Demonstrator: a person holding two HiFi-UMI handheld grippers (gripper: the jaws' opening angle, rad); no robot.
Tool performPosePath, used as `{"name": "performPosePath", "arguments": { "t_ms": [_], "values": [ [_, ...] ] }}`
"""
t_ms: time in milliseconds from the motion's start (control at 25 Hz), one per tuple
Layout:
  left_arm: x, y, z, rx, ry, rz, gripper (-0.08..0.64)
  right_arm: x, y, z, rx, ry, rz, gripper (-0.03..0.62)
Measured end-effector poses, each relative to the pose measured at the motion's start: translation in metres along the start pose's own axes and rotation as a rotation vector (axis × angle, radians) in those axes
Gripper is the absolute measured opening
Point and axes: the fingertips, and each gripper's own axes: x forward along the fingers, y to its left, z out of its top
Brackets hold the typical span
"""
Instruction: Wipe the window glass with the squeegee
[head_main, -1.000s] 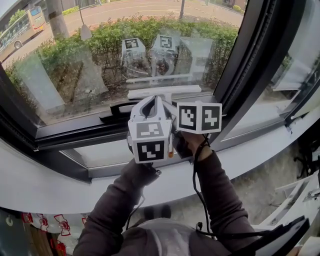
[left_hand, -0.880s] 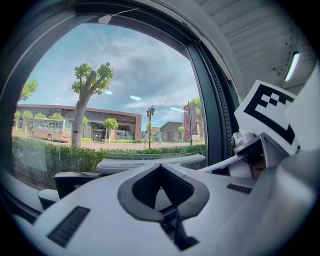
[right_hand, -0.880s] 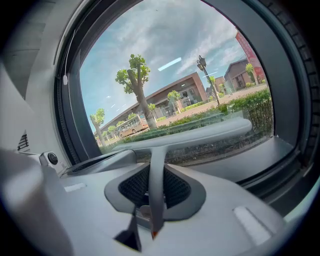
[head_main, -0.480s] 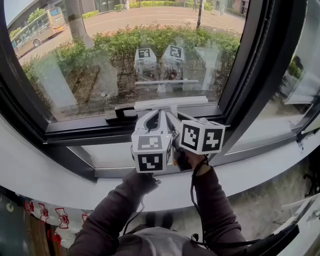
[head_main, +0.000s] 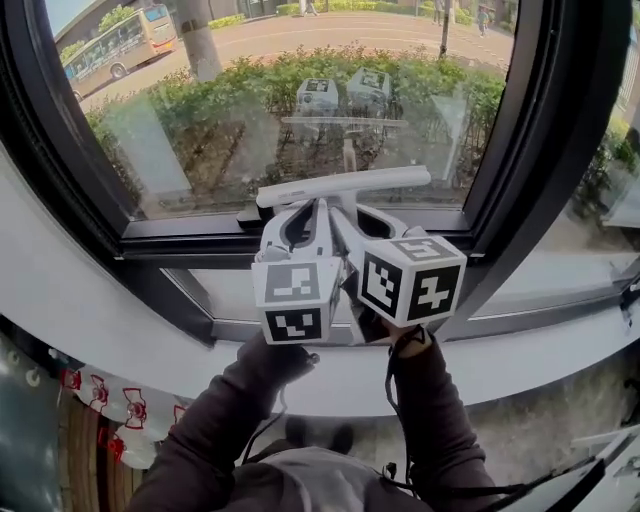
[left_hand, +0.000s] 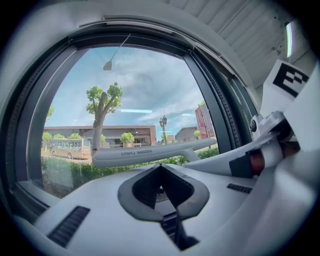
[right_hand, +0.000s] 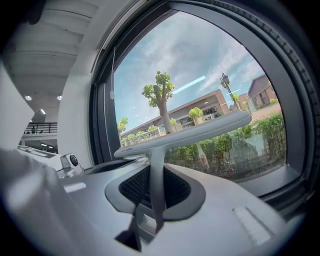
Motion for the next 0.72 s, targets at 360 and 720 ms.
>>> {"name": "performPosePath", "arguments": {
  "t_ms": [360, 720],
  "values": [
    [-0.022, 0.048, 0.045, 0.004, -0.134, 0.011, 0.0, 0.028, 0.049, 0.03, -0.041, -0.021, 0.043, 0.067],
    [-0.026, 0.084, 0.073, 0.008, -0.214, -0.024, 0.0, 0.055, 0.076, 0.057, -0.053, -0.048, 0.012, 0.067]
  ]
}}
